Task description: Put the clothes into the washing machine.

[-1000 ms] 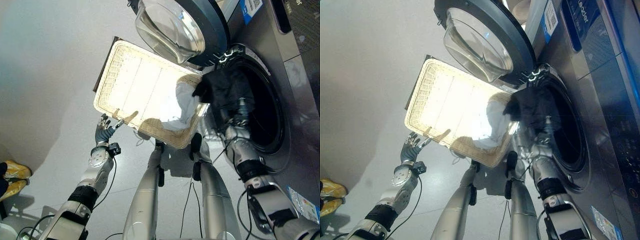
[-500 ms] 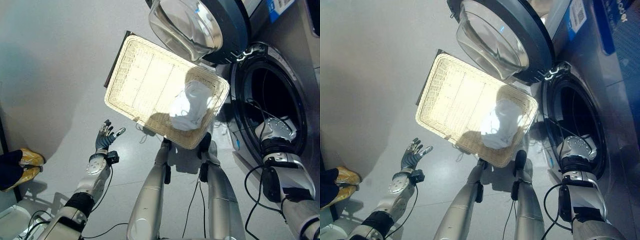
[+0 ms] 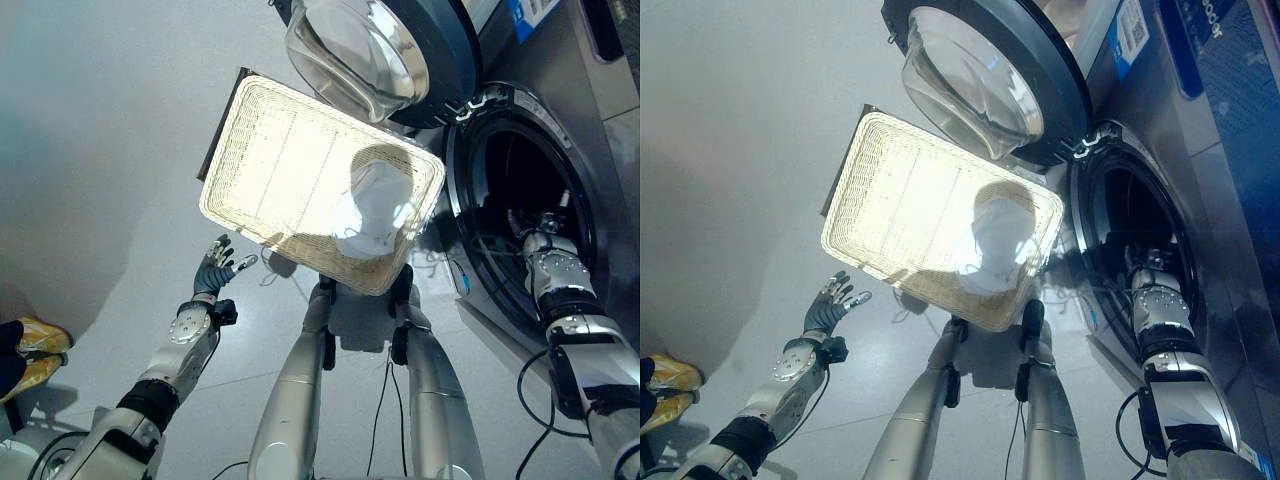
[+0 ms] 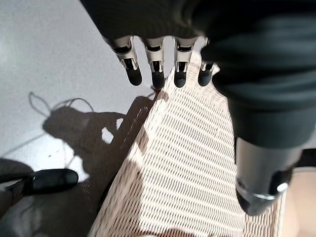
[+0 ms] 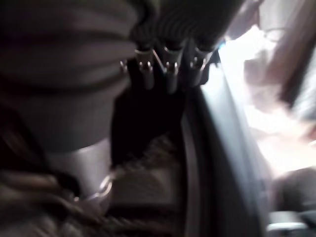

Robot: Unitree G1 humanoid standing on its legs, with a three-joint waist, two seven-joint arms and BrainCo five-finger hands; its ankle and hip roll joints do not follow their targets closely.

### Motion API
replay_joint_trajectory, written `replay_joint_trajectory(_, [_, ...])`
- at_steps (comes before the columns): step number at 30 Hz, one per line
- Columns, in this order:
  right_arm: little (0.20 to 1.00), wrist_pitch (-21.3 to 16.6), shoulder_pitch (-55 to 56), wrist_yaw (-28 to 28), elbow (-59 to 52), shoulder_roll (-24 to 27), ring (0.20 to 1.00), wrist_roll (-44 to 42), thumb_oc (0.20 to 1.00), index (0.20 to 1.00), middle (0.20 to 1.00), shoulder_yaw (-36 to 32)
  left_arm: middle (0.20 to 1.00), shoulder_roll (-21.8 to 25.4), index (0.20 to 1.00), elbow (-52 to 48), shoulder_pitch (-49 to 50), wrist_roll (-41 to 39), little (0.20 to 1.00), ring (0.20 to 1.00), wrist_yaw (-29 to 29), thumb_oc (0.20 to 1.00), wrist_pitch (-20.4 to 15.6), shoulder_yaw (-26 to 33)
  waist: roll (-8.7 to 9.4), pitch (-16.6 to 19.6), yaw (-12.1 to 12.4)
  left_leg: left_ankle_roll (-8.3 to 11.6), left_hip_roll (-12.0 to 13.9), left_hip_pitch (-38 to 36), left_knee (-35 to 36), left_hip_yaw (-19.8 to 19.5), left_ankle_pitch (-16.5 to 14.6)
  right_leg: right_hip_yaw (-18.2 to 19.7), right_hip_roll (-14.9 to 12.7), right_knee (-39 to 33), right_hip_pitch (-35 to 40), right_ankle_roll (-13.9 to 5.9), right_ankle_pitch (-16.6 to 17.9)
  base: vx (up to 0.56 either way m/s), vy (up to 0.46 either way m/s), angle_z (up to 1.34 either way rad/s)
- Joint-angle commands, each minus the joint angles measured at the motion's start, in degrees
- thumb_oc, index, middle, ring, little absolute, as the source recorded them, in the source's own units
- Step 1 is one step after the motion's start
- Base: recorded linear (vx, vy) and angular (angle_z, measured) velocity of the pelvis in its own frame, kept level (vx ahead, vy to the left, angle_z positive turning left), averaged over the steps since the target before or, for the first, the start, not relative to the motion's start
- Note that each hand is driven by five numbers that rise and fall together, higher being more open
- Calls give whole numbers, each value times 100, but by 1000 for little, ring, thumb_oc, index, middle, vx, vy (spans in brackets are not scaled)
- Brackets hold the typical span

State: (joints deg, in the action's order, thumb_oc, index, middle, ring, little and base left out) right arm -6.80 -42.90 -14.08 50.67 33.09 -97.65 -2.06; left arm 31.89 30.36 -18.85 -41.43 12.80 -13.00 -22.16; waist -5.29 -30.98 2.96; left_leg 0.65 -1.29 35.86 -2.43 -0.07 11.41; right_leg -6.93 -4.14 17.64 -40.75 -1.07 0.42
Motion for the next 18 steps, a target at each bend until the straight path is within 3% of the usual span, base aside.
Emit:
replay_joint_trajectory(1, [1000,107,161,370,275,809,1000,2477,1000,1000,1000,300,1000,-133,1000,287,-27,134,1000,1000,43,1000,-46,366,-58,119,-8,12,-329,164,-470,88,-466,-330,247,-282,221,-103,151,0,0,0])
replay_joint_trajectory(4, [1000,-438,135,36,55,810,1000,4399,1000,1000,1000,742,1000,-247,1000,399,34,176,1000,1000,75,1000,-4,417,-60,119,15,5,-313,223,-459,110,-442,-368,254,-253,130,-120,169,-19,19,2])
replay_joint_trajectory(6, [1000,-520,153,-119,-91,793,1000,4763,1000,1000,1000,833,1000,-285,1000,441,67,155,1000,1000,79,1000,-13,436,-59,119,14,5,-307,230,-459,117,-440,-375,253,-238,117,-125,161,-21,37,3])
replay_joint_trajectory(8, [1000,-554,289,-628,-639,718,1000,5724,1000,1000,1000,1057,1000,-400,1000,508,182,226,1000,1000,161,1000,-9,492,-58,119,-3,2,-307,252,-457,128,-432,-380,252,-209,73,-135,155,-38,86,3])
replay_joint_trajectory(9, [1000,-483,464,-934,-1090,597,1000,6440,1000,1000,1000,1172,1000,-552,1000,599,302,362,1000,1000,289,1000,-38,506,-64,119,-17,-2,-311,277,-465,133,-430,-371,251,-184,37,-142,148,-34,90,3])
replay_joint_trajectory(10, [1000,-483,464,-934,-1090,597,1000,6440,1000,1000,1000,1172,1000,-552,1000,599,302,362,1000,1000,289,1000,-38,506,-64,119,-17,-2,-311,277,-465,133,-430,-371,251,-184,37,-142,148,-28,141,3])
replay_joint_trajectory(11, [1000,-361,639,-1253,-1572,484,1000,7224,1000,1000,1000,1299,1000,-740,1000,724,439,414,1000,1000,374,1000,-88,531,-69,119,-37,-15,-324,299,-479,124,-432,-349,251,-159,3,-145,132,-13,98,0])
replay_joint_trajectory(18, [1000,-54,886,-1576,-2450,257,1000,9242,1000,1000,1000,1839,1000,-1085,1000,1146,603,388,1000,1000,378,1000,-77,673,-79,119,-46,-21,-314,380,-513,127,-438,-330,235,-43,-93,-161,36,-12,103,4])
